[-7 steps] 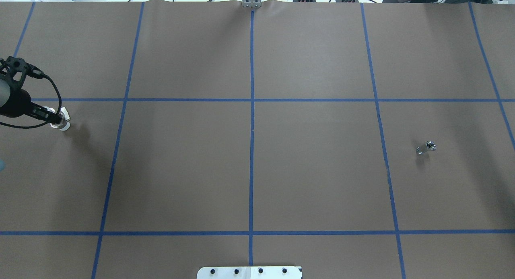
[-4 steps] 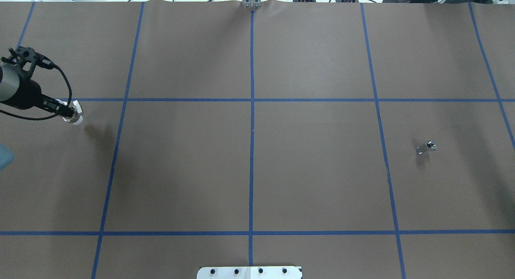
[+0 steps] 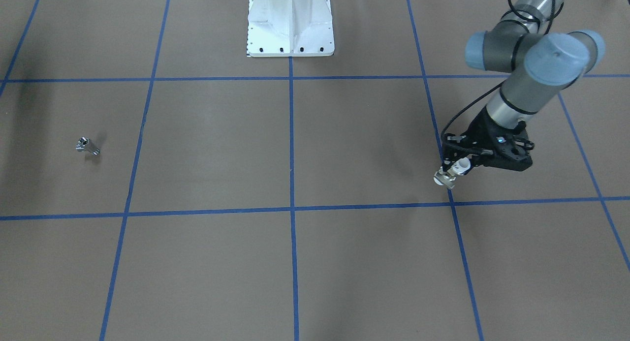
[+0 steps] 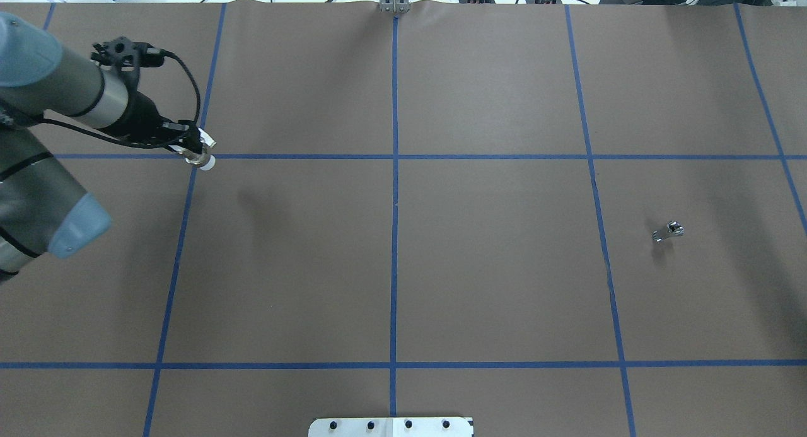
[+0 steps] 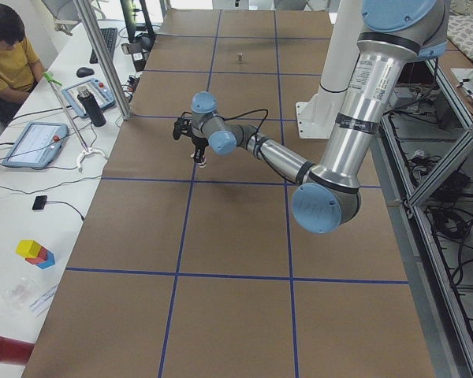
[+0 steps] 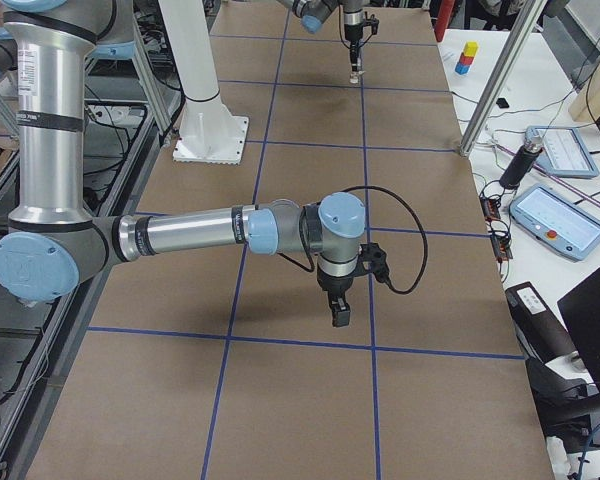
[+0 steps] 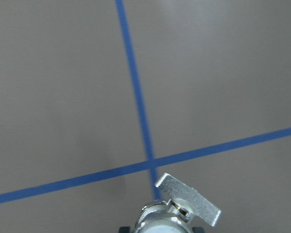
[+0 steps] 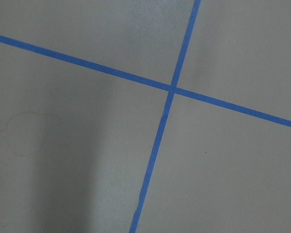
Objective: Assemble PPR valve and pipe with both arms
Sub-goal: 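Carry the white valve with the left gripper to the table center, set upright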
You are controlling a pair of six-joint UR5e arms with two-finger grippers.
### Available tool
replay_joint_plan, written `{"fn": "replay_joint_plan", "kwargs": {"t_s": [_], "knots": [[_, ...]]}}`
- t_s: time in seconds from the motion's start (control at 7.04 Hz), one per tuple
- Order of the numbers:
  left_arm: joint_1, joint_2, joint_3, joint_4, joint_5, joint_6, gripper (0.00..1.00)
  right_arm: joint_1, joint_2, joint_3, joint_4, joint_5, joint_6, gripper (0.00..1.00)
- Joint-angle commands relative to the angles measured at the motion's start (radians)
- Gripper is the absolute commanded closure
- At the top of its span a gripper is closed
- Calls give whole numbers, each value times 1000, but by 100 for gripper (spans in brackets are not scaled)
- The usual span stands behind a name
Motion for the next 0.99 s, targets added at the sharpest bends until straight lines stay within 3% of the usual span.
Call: {"fn": "replay_joint_plan", "kwargs": {"t_s": [0.0, 0.28, 0.57, 0.71, 0.85], "knots": [[166, -206, 11, 201, 121, -191, 100, -1, 0, -2, 0, 0, 0, 1], [280, -391, 101, 261, 201, -352, 100, -1, 0, -8, 0, 0, 0, 1], [336, -591, 312, 261, 264, -433, 100, -1, 0, -9, 0, -1, 0, 1], [340, -630, 372, 258, 270, -431, 96, 1, 0, -9, 0, 0, 0, 1], [341, -620, 374, 257, 272, -421, 76, 1, 0, -9, 0, 0, 0, 1]]}}
